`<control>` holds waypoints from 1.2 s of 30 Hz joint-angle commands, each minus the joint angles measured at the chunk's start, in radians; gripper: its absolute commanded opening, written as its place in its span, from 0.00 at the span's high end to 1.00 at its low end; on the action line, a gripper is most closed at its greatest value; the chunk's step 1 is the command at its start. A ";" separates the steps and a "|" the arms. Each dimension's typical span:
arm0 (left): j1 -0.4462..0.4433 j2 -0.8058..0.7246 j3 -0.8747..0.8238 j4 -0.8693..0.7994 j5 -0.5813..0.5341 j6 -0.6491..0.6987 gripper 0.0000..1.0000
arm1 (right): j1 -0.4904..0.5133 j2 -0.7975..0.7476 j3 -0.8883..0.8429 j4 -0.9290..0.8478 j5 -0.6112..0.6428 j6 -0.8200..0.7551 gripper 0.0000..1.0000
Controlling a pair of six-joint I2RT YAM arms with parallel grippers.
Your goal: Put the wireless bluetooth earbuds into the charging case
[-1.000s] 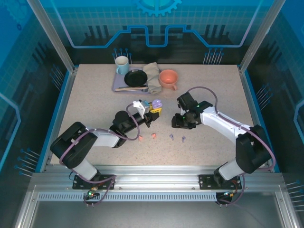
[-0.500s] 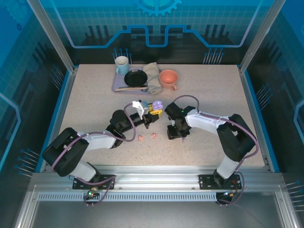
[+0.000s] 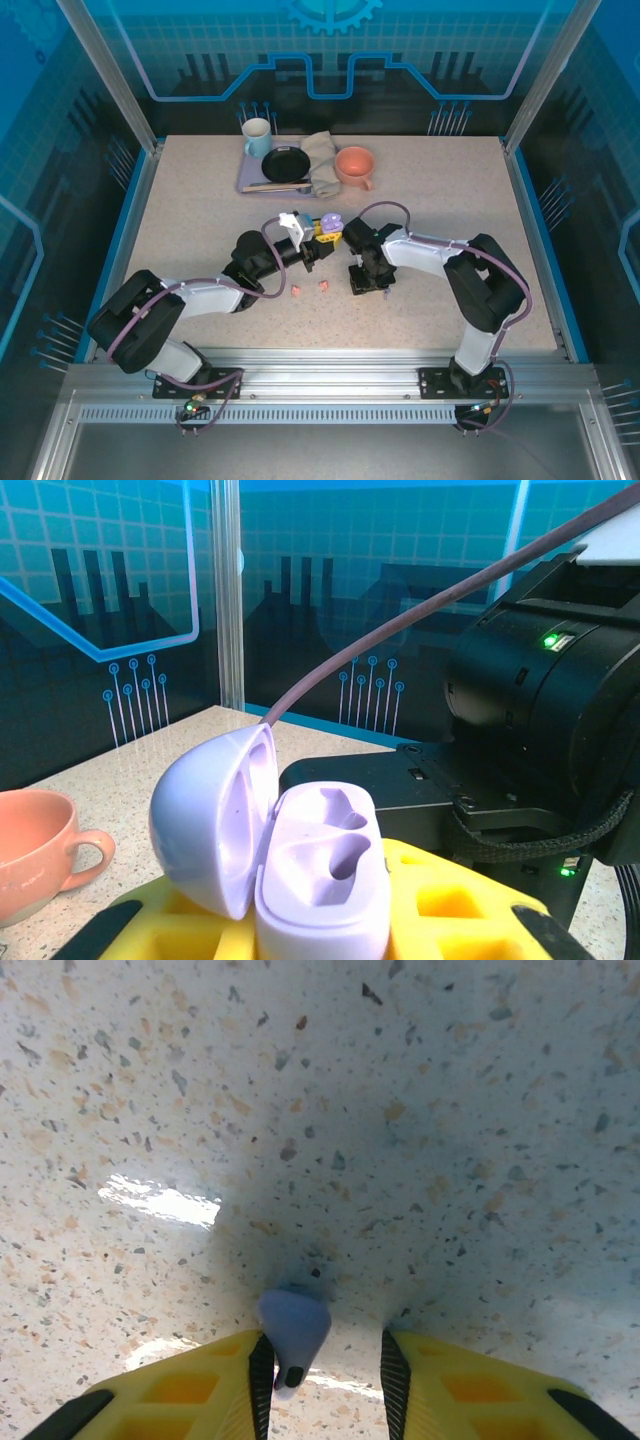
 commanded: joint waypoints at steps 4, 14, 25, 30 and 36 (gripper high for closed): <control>0.000 -0.029 0.025 0.001 0.026 0.024 1.00 | 0.024 0.033 0.032 0.019 -0.009 0.021 0.64; 0.001 -0.035 0.024 -0.004 0.026 0.017 1.00 | 0.023 0.036 0.036 0.037 -0.055 0.124 0.63; 0.001 -0.038 0.020 -0.009 0.031 0.014 1.00 | 0.025 0.075 0.072 -0.011 -0.035 0.221 0.65; 0.001 -0.041 0.019 -0.009 0.031 0.014 1.00 | 0.031 0.092 0.077 -0.031 -0.017 0.233 0.69; 0.002 -0.038 0.022 -0.013 0.035 0.011 1.00 | 0.034 0.087 0.067 -0.030 0.000 0.239 0.73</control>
